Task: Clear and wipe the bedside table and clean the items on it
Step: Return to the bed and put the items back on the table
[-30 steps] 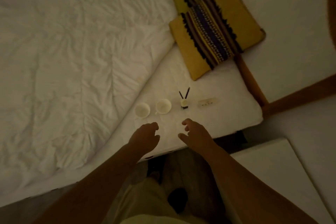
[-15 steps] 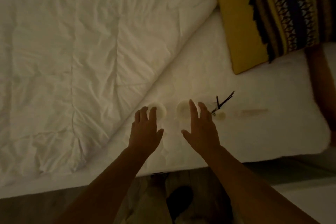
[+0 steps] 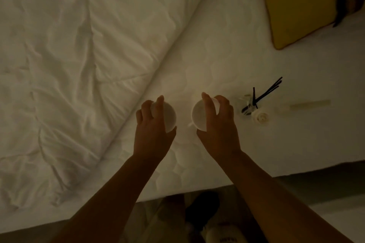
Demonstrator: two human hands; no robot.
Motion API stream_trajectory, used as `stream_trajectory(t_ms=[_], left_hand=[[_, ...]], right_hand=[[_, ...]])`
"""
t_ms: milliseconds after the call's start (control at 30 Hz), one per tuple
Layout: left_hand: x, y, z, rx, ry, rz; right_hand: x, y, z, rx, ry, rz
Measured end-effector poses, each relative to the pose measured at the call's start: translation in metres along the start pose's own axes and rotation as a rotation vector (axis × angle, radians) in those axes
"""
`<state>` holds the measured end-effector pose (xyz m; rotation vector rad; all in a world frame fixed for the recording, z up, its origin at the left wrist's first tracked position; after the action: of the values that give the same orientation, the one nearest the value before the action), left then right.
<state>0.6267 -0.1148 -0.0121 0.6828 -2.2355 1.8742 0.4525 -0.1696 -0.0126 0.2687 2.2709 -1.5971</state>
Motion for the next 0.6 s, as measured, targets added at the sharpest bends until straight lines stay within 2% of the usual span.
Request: stream_trajectory(t_ms=[267,467,600], left_hand=[[0.037,0.002,-0.035,-0.107,0.082,-0.016],[0.120,0.026,-0.086,-0.224,0.180,-0.012],[0.194,0.059,-0.114,-0.319,0.286,-0.060]], right_hand=[[0.036,-0.019,-0.059,0.037,0.117,0.178],[0.115,-0.042,-0.133,0.033,0.297,0.362],[0.190,-0.062,-0.186,0.144,0.420,0.440]])
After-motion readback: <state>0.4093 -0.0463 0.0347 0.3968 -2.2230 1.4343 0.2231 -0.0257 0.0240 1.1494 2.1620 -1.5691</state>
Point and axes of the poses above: each hand's wrist, its own z-axis towards the middle knuckle, its own y-axis out of the palm, x = y × z, the point moved 5 cm from there along z, towards the middle knuckle, and after that the axes turned 8 degrees about y, right-handed, at the moved point
